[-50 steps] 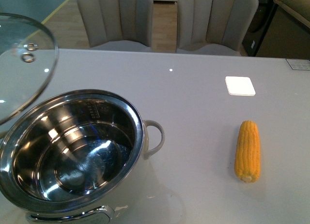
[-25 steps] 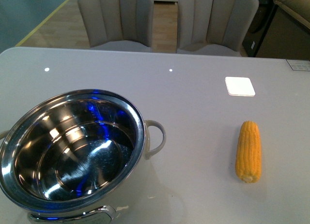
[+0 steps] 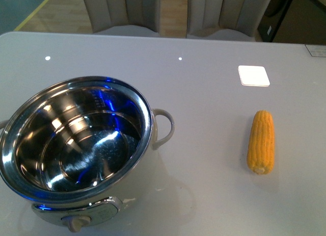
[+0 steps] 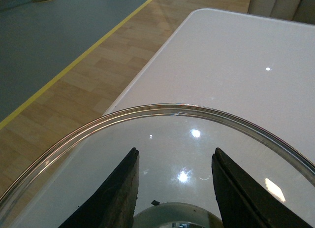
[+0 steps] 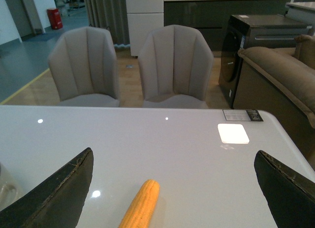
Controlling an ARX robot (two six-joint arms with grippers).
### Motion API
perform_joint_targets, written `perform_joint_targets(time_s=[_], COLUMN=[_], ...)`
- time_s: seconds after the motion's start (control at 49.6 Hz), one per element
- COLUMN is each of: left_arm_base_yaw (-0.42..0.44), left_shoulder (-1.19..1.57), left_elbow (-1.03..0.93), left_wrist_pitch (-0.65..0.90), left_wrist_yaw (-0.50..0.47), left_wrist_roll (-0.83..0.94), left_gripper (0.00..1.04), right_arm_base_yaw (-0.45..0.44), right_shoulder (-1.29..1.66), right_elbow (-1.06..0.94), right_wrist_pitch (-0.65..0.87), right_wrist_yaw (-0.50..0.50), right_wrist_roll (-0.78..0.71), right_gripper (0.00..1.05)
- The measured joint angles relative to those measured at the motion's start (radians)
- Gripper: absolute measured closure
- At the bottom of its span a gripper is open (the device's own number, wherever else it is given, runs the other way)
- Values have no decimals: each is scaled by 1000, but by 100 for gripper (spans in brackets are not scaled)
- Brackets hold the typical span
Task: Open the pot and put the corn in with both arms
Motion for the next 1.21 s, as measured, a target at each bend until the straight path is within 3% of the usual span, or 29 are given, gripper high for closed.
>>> perform_joint_targets(time_s=[0.786, 1.209], left_arm_base_yaw=[-118, -132], left_shoulder=[364, 438], left_elbow=[377, 422], left_wrist_pitch=[-45, -10], left_wrist_yaw=[-72, -76], left_wrist_roll=[0, -32], left_gripper=[65, 65], right_arm_base_yaw=[0, 0], right_shoulder=[0, 0], right_elbow=[0, 0], right_wrist_pitch=[0, 0], right_wrist_yaw=[0, 0], right_wrist_roll=[0, 0], right_gripper=[9, 9])
